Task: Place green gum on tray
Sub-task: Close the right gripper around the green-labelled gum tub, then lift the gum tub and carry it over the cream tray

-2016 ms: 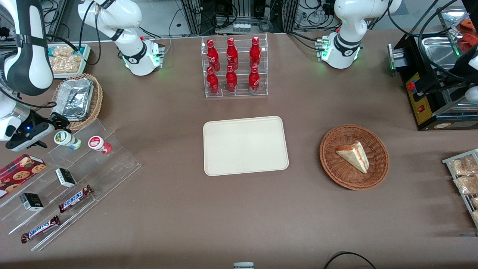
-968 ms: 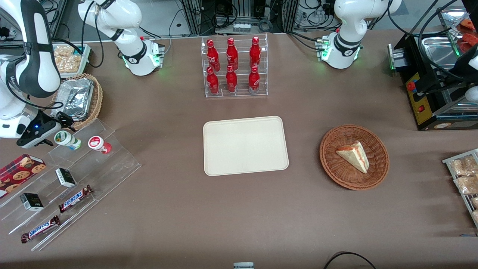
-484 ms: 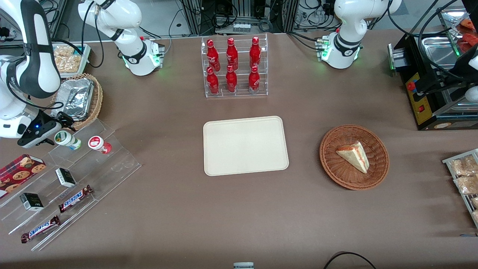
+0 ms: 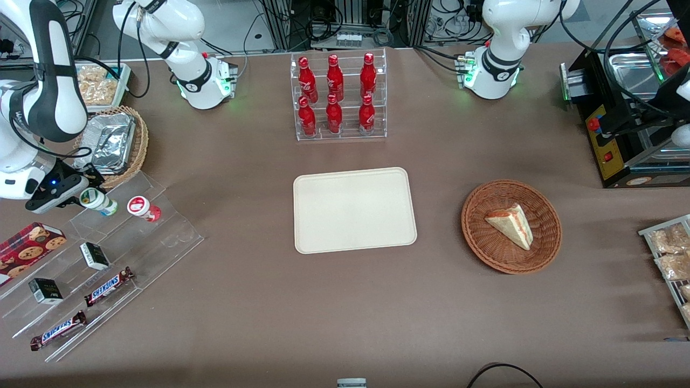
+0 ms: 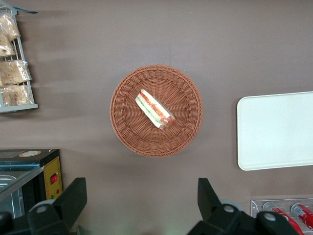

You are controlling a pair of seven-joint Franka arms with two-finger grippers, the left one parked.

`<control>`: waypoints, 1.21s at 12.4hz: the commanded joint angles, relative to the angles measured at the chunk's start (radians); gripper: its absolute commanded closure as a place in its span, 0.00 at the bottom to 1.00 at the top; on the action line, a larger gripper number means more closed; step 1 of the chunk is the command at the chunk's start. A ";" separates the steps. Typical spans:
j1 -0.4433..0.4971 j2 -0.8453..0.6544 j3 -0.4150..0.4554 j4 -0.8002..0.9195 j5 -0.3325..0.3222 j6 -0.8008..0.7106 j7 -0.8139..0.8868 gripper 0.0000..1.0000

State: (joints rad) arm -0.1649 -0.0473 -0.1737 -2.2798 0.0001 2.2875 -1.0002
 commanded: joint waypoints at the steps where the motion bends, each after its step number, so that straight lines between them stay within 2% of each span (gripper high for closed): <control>1: 0.013 0.000 0.010 0.069 -0.012 -0.072 0.008 1.00; 4: 0.076 0.004 0.011 0.233 -0.011 -0.273 0.063 1.00; 8: 0.230 0.007 0.011 0.404 -0.008 -0.498 0.291 1.00; 13: 0.480 0.029 0.013 0.442 0.001 -0.545 0.688 1.00; 15: 0.576 0.075 0.013 0.479 0.040 -0.543 0.860 1.00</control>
State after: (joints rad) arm 0.3476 -0.0308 -0.1493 -1.8714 0.0091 1.7735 -0.2596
